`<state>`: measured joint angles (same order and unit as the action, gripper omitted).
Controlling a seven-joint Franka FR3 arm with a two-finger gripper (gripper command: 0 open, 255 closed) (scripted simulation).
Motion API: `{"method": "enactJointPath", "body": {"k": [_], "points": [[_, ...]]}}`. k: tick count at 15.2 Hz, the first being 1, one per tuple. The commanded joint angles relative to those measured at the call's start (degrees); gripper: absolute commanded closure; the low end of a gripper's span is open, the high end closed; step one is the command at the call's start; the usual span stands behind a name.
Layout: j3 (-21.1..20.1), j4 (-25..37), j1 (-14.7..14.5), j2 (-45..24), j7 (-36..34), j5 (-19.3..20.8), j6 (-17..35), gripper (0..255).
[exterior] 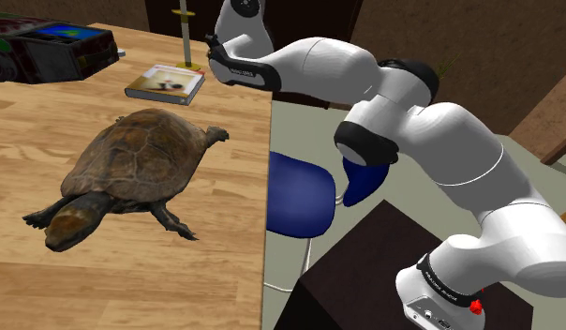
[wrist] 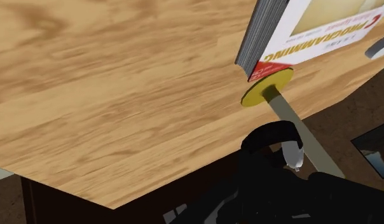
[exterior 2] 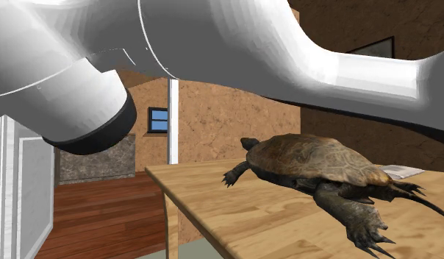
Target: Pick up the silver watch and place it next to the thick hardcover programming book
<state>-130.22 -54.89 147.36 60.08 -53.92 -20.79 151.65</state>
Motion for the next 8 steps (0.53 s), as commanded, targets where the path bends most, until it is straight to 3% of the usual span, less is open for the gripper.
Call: {"method": "enactJointPath", "body": {"k": [1, 8], "points": [[-0.3, 0.1, 0.3, 0.9, -0.2, -0.2, 0.8, 255], [-0.7, -2.6, -0.4, 2.7, -0.8, -0.7, 4.6, 255]]}}
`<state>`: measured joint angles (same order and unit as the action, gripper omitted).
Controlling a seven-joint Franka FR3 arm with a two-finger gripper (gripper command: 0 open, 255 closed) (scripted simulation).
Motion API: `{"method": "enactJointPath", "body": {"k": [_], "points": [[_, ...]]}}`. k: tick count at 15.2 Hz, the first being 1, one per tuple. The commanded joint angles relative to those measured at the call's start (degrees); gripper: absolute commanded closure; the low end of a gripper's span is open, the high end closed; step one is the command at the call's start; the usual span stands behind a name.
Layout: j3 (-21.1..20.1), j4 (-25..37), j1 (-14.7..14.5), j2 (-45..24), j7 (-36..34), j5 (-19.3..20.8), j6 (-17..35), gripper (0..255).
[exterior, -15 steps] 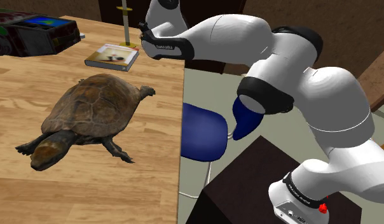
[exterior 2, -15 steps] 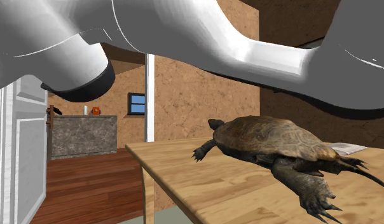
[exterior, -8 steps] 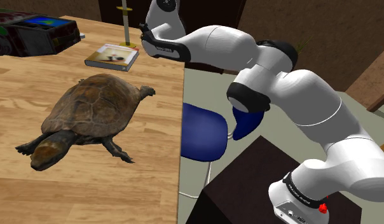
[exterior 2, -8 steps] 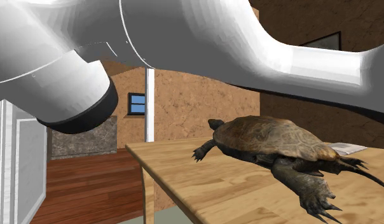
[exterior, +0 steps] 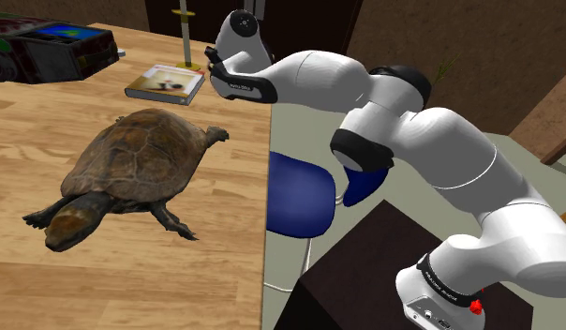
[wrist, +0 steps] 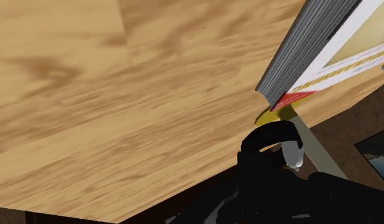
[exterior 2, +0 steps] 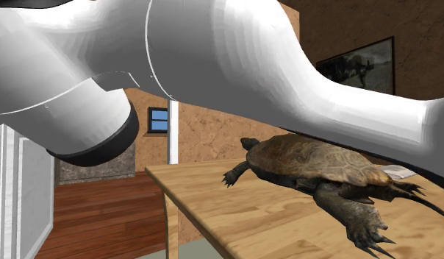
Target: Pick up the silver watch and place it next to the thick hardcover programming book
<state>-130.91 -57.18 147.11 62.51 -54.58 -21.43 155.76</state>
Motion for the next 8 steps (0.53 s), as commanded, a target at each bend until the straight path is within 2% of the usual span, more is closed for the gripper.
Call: {"method": "enactJointPath", "body": {"k": [1, 8], "points": [[-0.1, -0.6, -0.2, 0.6, -0.3, -0.1, 1.0, 255], [-0.5, -1.6, -0.3, 2.4, -0.9, -0.5, 3.4, 255]]}}
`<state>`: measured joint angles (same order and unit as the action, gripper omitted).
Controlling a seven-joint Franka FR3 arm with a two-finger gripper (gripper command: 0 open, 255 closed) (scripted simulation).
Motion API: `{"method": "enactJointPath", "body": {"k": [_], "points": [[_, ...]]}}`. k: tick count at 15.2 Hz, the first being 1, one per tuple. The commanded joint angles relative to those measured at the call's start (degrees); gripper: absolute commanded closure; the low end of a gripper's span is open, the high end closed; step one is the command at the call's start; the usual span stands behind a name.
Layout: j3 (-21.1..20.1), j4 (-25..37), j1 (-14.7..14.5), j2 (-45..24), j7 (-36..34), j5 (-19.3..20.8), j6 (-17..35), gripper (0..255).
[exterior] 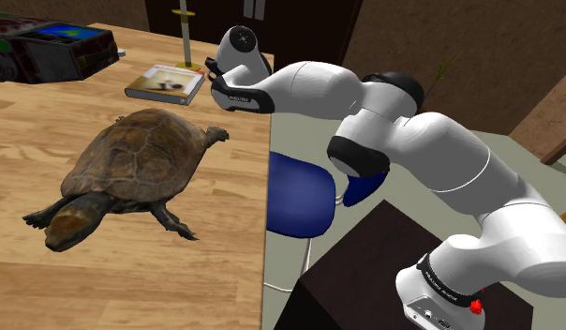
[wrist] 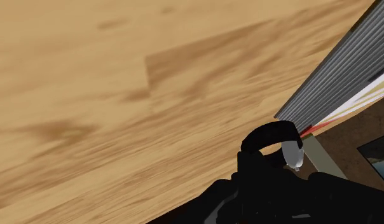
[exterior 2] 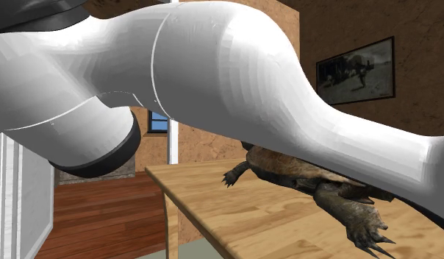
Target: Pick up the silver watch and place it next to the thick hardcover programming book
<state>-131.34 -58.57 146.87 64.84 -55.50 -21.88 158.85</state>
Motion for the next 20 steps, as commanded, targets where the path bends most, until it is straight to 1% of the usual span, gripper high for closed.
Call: {"method": "enactJointPath", "body": {"k": [1, 6, 7, 12, 14, 16, 20], "points": [[0.0, -0.2, -0.1, 0.0, 0.0, 0.0, 0.3, 255], [0.0, -0.2, -0.1, 0.1, 0.0, 0.0, 0.3, 255], [0.0, -0.2, -0.1, 0.1, 0.0, 0.0, 0.3, 0], [0.0, -0.2, -0.1, 0.1, 0.0, 0.0, 0.3, 0], [1.3, -9.2, -5.1, -4.9, 1.2, 0.1, 2.7, 0], [2.8, -15.8, -9.2, -8.8, 1.7, 0.5, 4.1, 0], [2.8, -15.8, -9.2, -8.8, 1.7, 0.5, 4.1, 0]]}}
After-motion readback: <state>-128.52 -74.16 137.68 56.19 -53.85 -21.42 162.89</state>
